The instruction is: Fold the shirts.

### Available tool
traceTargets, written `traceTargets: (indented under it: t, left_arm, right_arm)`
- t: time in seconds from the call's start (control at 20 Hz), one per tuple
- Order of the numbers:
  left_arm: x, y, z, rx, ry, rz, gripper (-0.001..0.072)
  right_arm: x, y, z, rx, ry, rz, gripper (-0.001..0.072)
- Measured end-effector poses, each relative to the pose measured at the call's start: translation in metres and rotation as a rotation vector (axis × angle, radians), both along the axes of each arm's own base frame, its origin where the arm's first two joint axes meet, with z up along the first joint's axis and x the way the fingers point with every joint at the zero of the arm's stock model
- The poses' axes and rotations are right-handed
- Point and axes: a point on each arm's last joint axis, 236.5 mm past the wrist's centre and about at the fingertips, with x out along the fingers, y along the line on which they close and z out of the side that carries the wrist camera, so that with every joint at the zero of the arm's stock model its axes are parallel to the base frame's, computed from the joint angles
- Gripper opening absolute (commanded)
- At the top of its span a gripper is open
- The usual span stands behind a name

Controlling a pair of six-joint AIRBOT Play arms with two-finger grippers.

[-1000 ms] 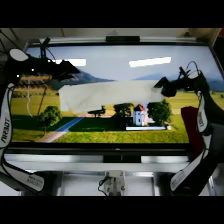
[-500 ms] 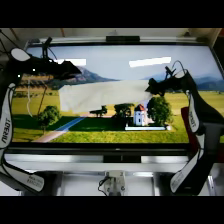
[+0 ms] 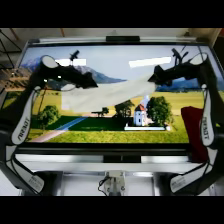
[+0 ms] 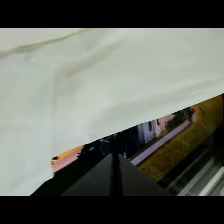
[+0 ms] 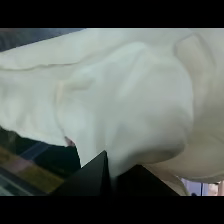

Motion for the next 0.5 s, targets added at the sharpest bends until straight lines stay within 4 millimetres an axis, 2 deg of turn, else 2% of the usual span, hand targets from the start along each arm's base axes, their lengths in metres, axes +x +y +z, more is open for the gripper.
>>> traceTargets:
  t: [0.1, 0.25, 0.5]
  left_arm:
    - [-0.018, -0.037, -0.012, -0.028, 0.044, -0.051, 0.0025]
    - [-0.035, -0.077, -0.020, -0.050, 0.062, -0.086, 0.0025]
    - [-0.064, -0.143, -0.046, -0.057, 0.105, -0.086, 0.0025]
  right_arm:
    - [-0.020, 0.002, 0.033, -0.017, -0.031, 0.041, 0.0054]
    - [-0.047, 0.001, 0.071, -0.057, -0.070, 0.078, 0.0054]
    - [-0.083, 0.001, 0.112, -0.091, -0.109, 0.114, 0.0054]
